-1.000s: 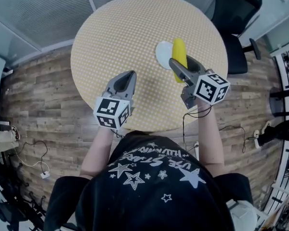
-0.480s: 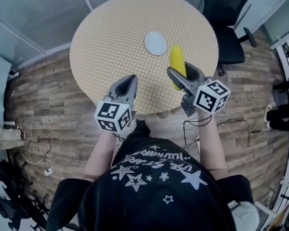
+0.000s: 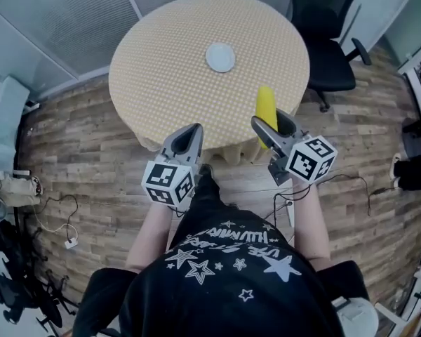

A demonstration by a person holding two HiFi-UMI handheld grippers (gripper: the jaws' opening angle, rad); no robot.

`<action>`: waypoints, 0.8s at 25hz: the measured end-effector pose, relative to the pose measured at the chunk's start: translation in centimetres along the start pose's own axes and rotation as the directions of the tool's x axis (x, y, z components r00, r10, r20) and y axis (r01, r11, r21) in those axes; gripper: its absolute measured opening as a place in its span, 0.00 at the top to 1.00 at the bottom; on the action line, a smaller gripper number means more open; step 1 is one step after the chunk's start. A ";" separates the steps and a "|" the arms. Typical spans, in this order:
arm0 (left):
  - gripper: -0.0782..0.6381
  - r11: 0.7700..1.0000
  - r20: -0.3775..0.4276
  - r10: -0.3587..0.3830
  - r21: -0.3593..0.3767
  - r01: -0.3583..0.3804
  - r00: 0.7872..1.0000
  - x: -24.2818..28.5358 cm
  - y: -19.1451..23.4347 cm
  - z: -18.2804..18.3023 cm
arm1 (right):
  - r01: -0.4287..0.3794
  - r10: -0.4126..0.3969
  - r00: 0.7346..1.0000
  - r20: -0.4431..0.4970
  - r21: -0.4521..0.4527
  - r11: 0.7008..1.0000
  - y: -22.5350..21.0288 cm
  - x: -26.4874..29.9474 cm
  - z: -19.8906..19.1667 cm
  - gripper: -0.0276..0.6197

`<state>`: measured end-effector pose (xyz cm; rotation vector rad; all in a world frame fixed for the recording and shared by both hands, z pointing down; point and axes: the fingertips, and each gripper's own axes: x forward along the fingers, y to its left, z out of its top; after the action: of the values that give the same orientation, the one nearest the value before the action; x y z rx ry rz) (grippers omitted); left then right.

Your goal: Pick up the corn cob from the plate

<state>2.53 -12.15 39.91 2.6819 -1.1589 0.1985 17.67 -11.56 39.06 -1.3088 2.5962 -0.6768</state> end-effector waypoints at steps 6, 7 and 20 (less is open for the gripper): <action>0.88 0.999 0.016 0.041 0.015 -0.041 0.999 -5.3 -3.2 -0.8 | -0.042 0.043 0.999 0.012 -0.008 0.999 3.9 -4.0 -2.2 0.55; 0.88 0.999 0.014 0.049 0.013 -0.050 0.999 -5.3 -3.2 -0.8 | -0.047 0.047 0.999 0.006 -0.003 0.999 3.8 -3.8 -2.2 0.55; 0.88 0.999 0.016 0.045 0.005 -0.045 0.999 -6.4 -3.4 -1.3 | -0.001 0.001 1.000 -0.005 0.018 1.000 3.3 -4.3 -2.8 0.55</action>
<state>0.63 -5.08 39.40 2.6689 -1.2261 0.1878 16.94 -5.51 39.71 -1.3024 2.5879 -0.7024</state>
